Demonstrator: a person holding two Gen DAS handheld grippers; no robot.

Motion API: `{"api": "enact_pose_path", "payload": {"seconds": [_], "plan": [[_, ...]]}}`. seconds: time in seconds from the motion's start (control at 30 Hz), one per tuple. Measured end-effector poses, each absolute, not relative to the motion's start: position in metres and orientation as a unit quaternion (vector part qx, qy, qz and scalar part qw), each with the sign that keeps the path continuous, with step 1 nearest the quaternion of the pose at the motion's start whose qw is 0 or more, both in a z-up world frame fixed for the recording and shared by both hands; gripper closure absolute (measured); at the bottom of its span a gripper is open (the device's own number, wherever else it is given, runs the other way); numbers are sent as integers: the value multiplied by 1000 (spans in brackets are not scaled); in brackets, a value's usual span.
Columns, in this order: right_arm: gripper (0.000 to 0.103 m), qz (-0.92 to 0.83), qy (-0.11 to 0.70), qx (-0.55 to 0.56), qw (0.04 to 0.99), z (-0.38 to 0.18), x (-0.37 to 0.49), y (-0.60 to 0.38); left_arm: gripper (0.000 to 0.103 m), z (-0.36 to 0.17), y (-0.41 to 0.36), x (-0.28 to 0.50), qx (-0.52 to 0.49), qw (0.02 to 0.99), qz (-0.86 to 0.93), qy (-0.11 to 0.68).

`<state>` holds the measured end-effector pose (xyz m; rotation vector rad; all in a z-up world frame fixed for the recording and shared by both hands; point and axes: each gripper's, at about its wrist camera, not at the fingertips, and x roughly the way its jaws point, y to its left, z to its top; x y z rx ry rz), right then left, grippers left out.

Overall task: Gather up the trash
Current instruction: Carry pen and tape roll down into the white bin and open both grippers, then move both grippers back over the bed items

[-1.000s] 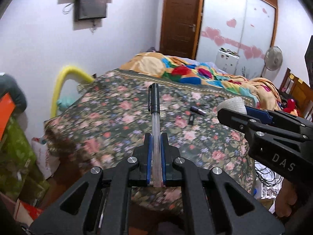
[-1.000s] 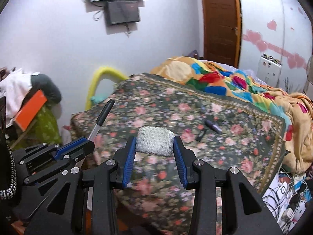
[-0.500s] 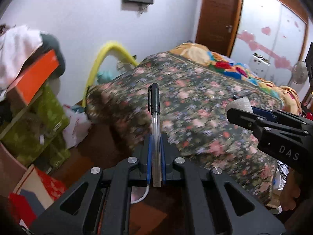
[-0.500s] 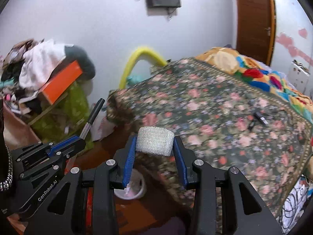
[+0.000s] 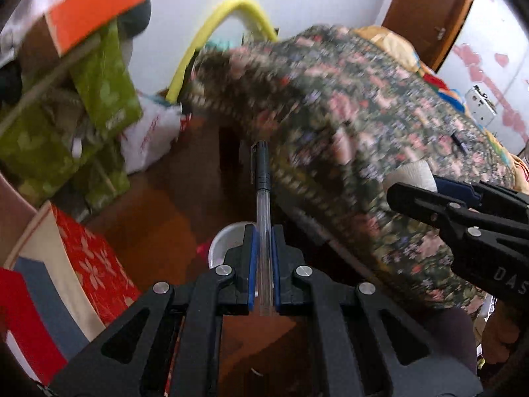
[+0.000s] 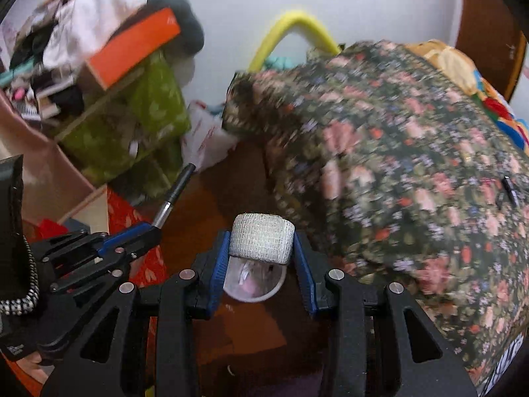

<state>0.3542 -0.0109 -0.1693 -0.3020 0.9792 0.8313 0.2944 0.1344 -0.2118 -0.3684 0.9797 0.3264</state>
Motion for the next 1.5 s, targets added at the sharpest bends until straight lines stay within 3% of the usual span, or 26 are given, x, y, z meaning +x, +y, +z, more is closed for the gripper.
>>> {"api": "enact_pose_path", "payload": {"seconds": [0.37, 0.5, 0.7, 1.13, 1.23, 1.5], "plan": [[67, 425, 494, -152, 743, -210, 370, 38, 95, -247, 161, 316, -209, 834, 142, 490], [55, 422, 494, -165, 742, -213, 372, 47, 70, -245, 171, 313, -210, 836, 156, 482], [54, 417, 493, -168, 745, -212, 377, 40, 70, -235, 174, 305, -194, 839, 174, 478], [54, 385, 438, -131, 802, -153, 385, -29, 70, -158, 121, 313, -153, 879, 142, 429], [54, 369, 419, -115, 822, -133, 390, -59, 64, -138, 101, 319, -141, 888, 141, 415], [54, 310, 378, -83, 869, -94, 407, -153, 59, -89, 23, 350, -100, 914, 99, 381]]}}
